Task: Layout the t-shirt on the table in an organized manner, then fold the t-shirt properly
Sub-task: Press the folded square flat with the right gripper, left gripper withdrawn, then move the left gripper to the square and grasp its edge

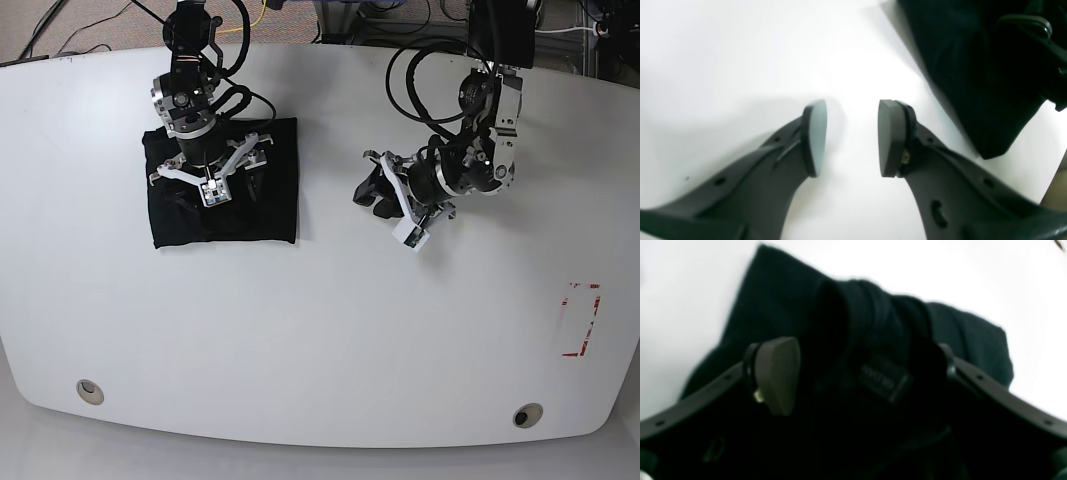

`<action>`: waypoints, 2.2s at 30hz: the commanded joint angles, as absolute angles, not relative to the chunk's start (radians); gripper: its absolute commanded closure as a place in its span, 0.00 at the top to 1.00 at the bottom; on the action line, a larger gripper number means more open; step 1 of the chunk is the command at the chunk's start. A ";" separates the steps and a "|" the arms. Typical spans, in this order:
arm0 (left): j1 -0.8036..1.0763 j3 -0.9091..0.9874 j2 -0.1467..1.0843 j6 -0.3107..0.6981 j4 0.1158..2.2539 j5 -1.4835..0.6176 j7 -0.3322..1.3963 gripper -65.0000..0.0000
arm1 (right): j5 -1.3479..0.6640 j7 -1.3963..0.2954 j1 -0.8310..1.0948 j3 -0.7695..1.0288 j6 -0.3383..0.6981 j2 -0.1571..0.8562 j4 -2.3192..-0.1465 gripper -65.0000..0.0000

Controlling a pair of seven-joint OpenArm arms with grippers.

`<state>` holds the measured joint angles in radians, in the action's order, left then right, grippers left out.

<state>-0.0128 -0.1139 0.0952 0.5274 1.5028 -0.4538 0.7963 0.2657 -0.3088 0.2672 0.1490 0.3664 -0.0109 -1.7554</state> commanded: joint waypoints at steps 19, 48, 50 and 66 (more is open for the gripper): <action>-0.022 -0.180 0.088 0.533 1.523 -0.470 0.783 0.37 | 0.262 -0.286 0.242 0.150 0.364 -0.013 -1.796 0.00; -0.099 -0.400 -0.097 0.526 1.317 -0.466 0.662 0.37 | 0.263 -0.409 0.257 0.016 0.374 -0.041 -1.995 0.00; -0.116 -0.421 -0.096 0.526 1.280 -0.469 0.636 0.37 | 0.263 -0.409 0.257 0.016 0.374 -0.041 -1.998 0.00; -0.127 -0.409 -0.044 0.532 1.218 -0.469 0.628 0.37 | 0.262 -0.409 0.255 0.019 0.440 -0.039 -2.005 0.00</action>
<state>-0.1127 -0.4061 -0.0380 0.5323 1.2263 -0.4702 0.6331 0.2661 -0.4385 0.2646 0.0189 0.4141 -0.0364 -1.9762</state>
